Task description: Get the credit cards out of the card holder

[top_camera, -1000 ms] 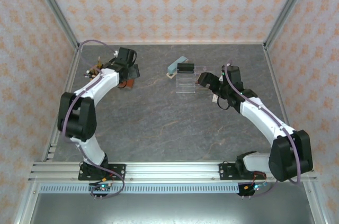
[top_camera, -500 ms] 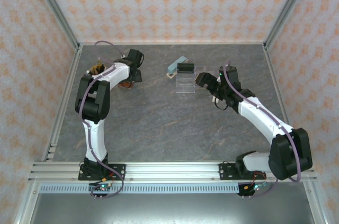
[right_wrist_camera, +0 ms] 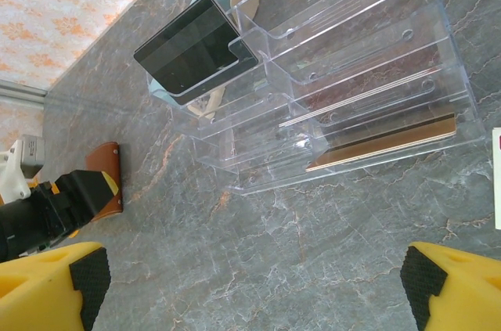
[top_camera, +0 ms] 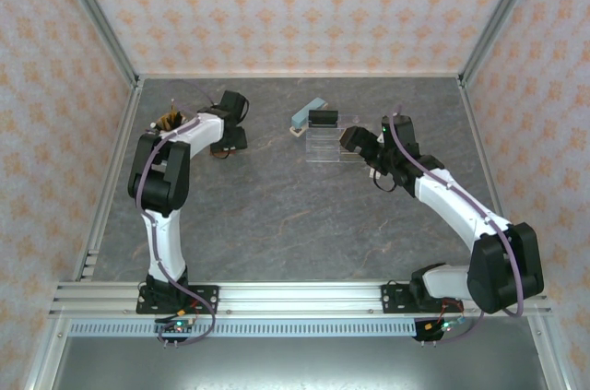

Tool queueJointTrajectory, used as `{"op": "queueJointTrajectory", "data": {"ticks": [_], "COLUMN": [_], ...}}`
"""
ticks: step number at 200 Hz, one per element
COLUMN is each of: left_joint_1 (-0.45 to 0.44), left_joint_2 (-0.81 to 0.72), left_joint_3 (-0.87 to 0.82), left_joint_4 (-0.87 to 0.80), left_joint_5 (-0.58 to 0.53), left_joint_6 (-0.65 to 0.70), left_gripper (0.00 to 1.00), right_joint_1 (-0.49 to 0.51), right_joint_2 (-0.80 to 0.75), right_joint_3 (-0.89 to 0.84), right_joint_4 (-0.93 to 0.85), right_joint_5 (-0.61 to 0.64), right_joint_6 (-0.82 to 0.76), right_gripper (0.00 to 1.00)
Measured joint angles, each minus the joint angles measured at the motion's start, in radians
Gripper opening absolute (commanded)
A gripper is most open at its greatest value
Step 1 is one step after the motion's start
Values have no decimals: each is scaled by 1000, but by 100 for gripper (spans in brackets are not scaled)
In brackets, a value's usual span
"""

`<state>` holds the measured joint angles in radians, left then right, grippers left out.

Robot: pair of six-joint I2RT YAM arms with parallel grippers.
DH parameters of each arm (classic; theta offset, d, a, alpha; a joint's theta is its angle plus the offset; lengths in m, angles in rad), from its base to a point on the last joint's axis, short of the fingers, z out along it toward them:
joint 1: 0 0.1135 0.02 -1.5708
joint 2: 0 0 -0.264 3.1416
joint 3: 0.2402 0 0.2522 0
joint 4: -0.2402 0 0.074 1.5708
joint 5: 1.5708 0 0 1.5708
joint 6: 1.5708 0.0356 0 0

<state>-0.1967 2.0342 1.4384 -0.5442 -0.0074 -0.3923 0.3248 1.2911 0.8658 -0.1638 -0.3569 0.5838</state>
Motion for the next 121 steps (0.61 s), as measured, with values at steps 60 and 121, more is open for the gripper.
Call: {"op": "queueJointTrajectory", "data": {"ticks": [60,121], "left_joint_1": [-35,-171], "left_joint_2": [-140,-306], "left_joint_3": [-177,-375], "left_joint_4": [18,9], "left_joint_5": [132,200], "left_joint_6": [0,21], "left_gripper": [56,51], "right_joint_1": [5,49], "right_joint_2": [23,107], "right_joint_3": [0,37], "right_joint_4": [0,-17], "right_joint_5": [-2,5], "right_joint_6": [8,7], "right_gripper": [97,95]}}
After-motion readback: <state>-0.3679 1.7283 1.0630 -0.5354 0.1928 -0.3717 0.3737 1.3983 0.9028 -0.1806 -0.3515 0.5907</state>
